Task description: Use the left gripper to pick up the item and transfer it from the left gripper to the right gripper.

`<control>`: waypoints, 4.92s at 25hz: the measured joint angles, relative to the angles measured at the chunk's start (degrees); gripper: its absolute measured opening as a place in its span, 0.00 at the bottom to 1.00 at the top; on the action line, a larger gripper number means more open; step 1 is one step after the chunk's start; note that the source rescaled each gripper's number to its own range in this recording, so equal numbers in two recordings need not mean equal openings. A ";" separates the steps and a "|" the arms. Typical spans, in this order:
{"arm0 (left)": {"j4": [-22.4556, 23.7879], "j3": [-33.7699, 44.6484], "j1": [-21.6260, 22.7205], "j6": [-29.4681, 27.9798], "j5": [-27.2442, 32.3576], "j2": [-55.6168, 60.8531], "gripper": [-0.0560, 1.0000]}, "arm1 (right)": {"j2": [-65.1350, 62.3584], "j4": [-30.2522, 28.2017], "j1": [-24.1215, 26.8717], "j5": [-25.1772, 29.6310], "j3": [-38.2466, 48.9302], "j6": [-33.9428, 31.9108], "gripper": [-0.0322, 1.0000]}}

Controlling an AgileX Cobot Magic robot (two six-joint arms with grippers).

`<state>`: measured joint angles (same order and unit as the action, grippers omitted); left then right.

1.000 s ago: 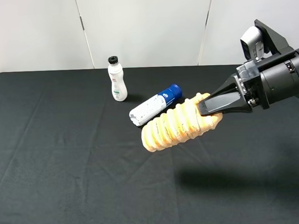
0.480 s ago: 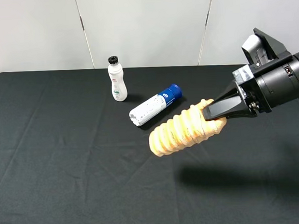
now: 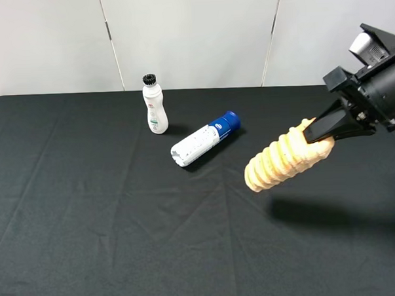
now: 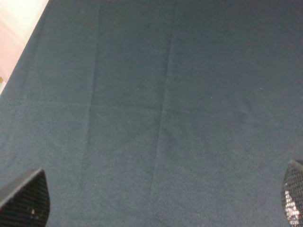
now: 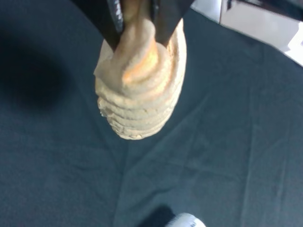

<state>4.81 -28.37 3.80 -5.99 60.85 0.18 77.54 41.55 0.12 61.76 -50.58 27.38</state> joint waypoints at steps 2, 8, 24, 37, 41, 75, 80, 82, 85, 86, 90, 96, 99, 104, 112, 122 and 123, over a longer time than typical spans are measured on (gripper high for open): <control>0.00 0.00 0.00 0.00 0.00 0.00 0.98 | 2.47 -0.37 1.01 2.35 -1.74 -0.42 0.03; 0.09 0.00 0.00 0.00 0.00 0.00 0.98 | 11.75 -0.97 1.43 5.19 -7.87 -0.49 0.03; 0.07 0.00 0.00 0.00 0.00 0.00 0.98 | 27.28 -2.04 1.43 7.02 -18.04 -0.77 0.03; 0.07 0.00 0.00 0.00 0.00 0.00 0.98 | 27.71 -6.27 1.43 3.33 -18.11 -5.63 0.98; 0.07 0.00 0.00 0.00 0.00 0.00 0.98 | 27.71 -6.41 1.43 2.76 -18.11 -5.92 0.99; 0.07 0.00 0.00 0.00 -0.06 0.00 0.98 | -10.31 -23.67 1.43 7.48 -23.93 -17.23 1.00; 0.07 0.00 0.00 0.00 -0.06 0.00 0.98 | -19.47 -26.03 1.43 7.62 -12.51 -17.23 1.00; 0.07 0.00 0.00 0.00 -0.06 0.00 0.98 | -23.35 -27.27 1.43 7.67 -8.38 -17.23 1.00; 0.07 0.00 0.00 0.00 -0.06 0.00 0.98 | -29.54 -28.99 1.43 6.91 -3.16 -17.31 1.00; 0.07 0.00 0.00 0.00 -0.06 0.00 0.98 | -31.78 -29.45 1.43 6.45 -1.60 -17.36 1.00; 0.07 0.00 0.00 0.00 -0.06 0.00 0.98 | -41.18 -31.32 1.43 3.11 4.41 -17.43 1.00; 0.07 0.00 0.00 0.00 -0.06 0.00 0.98 | -55.31 -31.96 -1.10 -1.07 14.02 -18.13 1.00; 0.07 0.00 0.00 0.00 -0.06 0.00 0.98 | -61.65 -33.16 -1.80 -2.28 17.33 -18.78 1.00; 0.07 0.00 0.00 0.00 -0.06 0.00 0.98 | -69.96 -36.32 -1.86 -3.91 21.10 -23.37 1.00; 0.07 0.00 0.00 0.00 0.00 0.00 0.98 | -75.30 -40.64 -1.86 -3.34 22.31 -27.38 1.00; 0.07 0.00 0.00 0.00 0.00 0.00 0.98 | -75.35 -40.89 -1.86 -3.30 22.31 -27.73 1.00; 0.07 0.00 0.00 0.00 0.00 0.00 0.98 | -75.35 -40.89 -1.86 -3.30 22.31 -27.73 1.00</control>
<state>4.88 -28.37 3.80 -5.99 60.85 0.18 2.18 0.66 -1.74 58.46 -28.27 -0.36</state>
